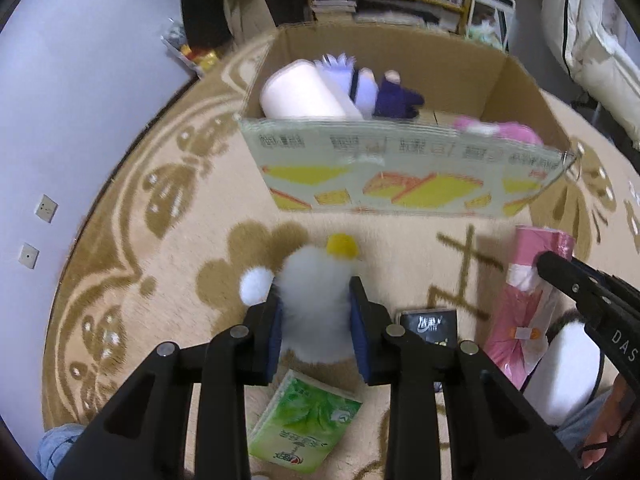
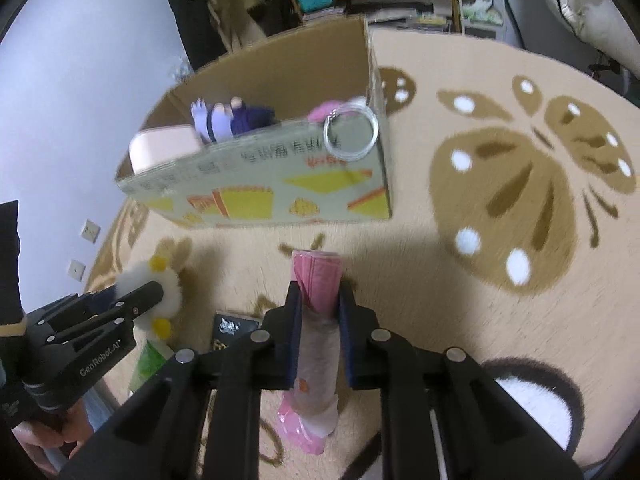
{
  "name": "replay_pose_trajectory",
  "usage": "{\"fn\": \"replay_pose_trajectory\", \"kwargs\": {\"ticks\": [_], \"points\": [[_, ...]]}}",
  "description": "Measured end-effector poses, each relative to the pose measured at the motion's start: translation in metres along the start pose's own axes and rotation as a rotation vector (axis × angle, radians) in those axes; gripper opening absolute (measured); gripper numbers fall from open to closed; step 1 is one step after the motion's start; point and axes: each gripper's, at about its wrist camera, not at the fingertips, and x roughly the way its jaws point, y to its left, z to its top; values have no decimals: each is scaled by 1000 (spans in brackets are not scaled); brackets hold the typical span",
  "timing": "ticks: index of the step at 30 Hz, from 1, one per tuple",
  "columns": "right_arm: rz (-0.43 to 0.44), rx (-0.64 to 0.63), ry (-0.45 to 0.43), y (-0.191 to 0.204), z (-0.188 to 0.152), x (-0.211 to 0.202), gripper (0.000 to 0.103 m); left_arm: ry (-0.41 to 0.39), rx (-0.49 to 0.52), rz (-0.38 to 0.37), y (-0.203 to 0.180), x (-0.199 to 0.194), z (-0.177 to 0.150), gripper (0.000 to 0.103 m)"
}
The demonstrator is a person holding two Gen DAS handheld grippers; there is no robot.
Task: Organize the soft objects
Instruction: 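Lift white keychain toward box with left tool while right tool carries pink roll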
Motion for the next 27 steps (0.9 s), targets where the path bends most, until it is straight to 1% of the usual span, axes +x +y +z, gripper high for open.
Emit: {"fn": "replay_pose_trajectory", "kwargs": {"ticks": [7, 20, 27], "points": [[17, -22, -106, 5, 6, -29, 17, -106, -29, 13, 10, -29, 8, 28], [46, -89, -257, 23, 13, -77, 16, -281, -91, 7, 27, -81, 17, 28], [59, -138, -327, 37, 16, -97, 16, -331, -111, -11, 34, -95, 23, 28]]}}
